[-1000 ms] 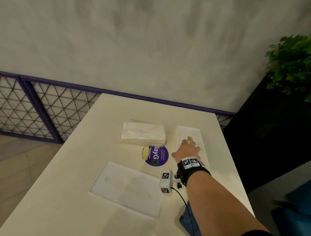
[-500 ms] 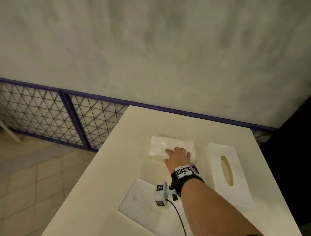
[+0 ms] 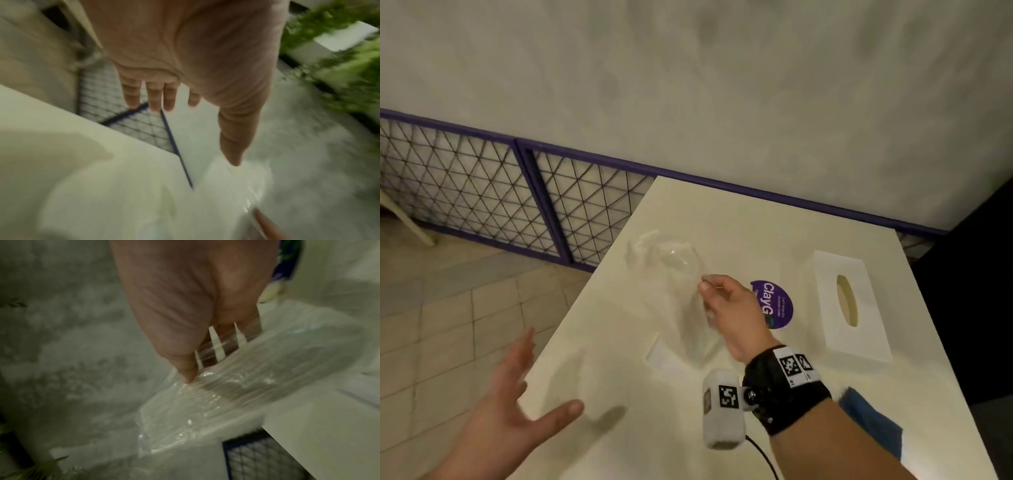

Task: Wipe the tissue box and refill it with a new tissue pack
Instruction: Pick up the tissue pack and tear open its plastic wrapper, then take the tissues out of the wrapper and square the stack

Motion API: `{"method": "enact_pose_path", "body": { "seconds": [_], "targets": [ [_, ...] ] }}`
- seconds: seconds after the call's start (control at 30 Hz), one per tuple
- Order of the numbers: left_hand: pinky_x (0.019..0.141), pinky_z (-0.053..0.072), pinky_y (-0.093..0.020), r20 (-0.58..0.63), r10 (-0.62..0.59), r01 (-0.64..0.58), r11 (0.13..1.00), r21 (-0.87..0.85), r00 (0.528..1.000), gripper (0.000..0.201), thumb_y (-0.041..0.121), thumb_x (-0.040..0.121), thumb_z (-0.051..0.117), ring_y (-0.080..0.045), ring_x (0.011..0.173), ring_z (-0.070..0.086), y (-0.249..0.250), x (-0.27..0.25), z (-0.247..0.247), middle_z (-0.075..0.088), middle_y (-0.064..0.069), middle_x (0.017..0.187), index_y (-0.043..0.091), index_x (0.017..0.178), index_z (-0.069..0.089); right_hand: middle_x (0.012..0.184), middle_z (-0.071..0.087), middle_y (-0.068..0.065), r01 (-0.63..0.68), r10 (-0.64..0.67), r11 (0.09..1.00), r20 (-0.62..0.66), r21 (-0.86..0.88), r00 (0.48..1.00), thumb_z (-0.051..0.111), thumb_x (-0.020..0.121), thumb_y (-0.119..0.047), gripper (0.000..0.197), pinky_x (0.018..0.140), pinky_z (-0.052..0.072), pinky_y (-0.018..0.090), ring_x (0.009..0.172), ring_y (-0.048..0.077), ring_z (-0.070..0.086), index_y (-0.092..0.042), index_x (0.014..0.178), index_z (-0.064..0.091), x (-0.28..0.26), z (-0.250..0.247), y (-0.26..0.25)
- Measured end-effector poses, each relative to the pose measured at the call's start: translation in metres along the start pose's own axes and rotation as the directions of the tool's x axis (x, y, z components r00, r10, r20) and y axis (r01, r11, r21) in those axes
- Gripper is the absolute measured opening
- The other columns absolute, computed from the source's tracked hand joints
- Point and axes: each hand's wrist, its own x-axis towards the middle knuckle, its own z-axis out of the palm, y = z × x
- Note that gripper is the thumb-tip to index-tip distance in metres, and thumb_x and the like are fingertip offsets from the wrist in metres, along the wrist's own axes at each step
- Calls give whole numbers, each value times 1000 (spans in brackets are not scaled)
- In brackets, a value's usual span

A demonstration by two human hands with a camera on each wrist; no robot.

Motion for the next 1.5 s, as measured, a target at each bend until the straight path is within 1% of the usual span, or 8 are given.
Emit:
{"method": "enact_pose_path", "body": {
  "seconds": [0.13,0.23,0.33,0.43,0.63,0.9,1.17,1.5],
  "targets": [
    [105,28,-18,58,116,-115,993,-31,992,151,69,27,82,9,129,30,37,27,38,21,28,146,42,148,-3,88,61,6,-232,169,957,315,174,934,53,97,-21,16,69,48,34,72,21,56,-25,82,59,-30,44,37],
    [100,33,-26,61,75,-72,996,-54,995,141,53,40,89,-8,126,37,32,37,50,28,34,137,49,145,-5,88,62,-1,-296,242,953,421,68,874,57,91,-14,15,76,48,31,80,16,61,-28,86,62,-42,49,49],
    [100,39,-37,140,60,-91,969,230,988,139,54,39,82,-23,124,42,13,42,43,36,3,143,55,142,-11,119,62,-2,-197,276,933,248,-301,928,59,78,-11,43,97,44,31,112,16,56,-27,117,64,-41,28,70],
    [96,42,-35,398,73,-313,751,582,915,138,57,44,75,-23,117,45,4,42,42,31,-3,139,54,139,-26,153,30,2,-83,242,503,49,-860,969,51,87,-28,56,113,30,44,142,30,27,-27,142,40,-46,-6,100],
    [116,6,-45,637,80,-613,385,690,767,137,71,47,68,-18,145,7,-12,45,61,-2,3,159,50,133,-37,160,17,-5,-141,215,408,-55,-902,975,49,86,-21,39,120,9,48,149,20,4,-24,125,46,-56,-69,128],
    [115,-12,-52,516,27,-448,539,713,856,93,86,73,21,-15,146,-18,-47,38,58,-12,8,161,44,147,-15,132,53,3,-87,11,436,-91,-895,996,50,82,-11,34,108,34,34,134,23,35,-19,115,55,-54,-50,103],
    [112,-17,-52,468,98,-452,492,744,878,87,86,70,-3,-18,145,-20,-73,32,69,-17,5,160,42,142,-25,140,43,-3,367,173,403,463,-839,869,44,95,-30,37,95,44,35,111,24,58,-26,131,48,-53,55,86],
    [113,-14,-53,399,259,-475,533,700,880,84,85,79,7,-19,147,-11,-94,28,71,-7,5,160,40,149,-7,95,61,11,103,445,100,137,-990,885,44,90,-18,18,66,41,29,84,27,59,-9,96,58,-51,20,79]
  ]
}}
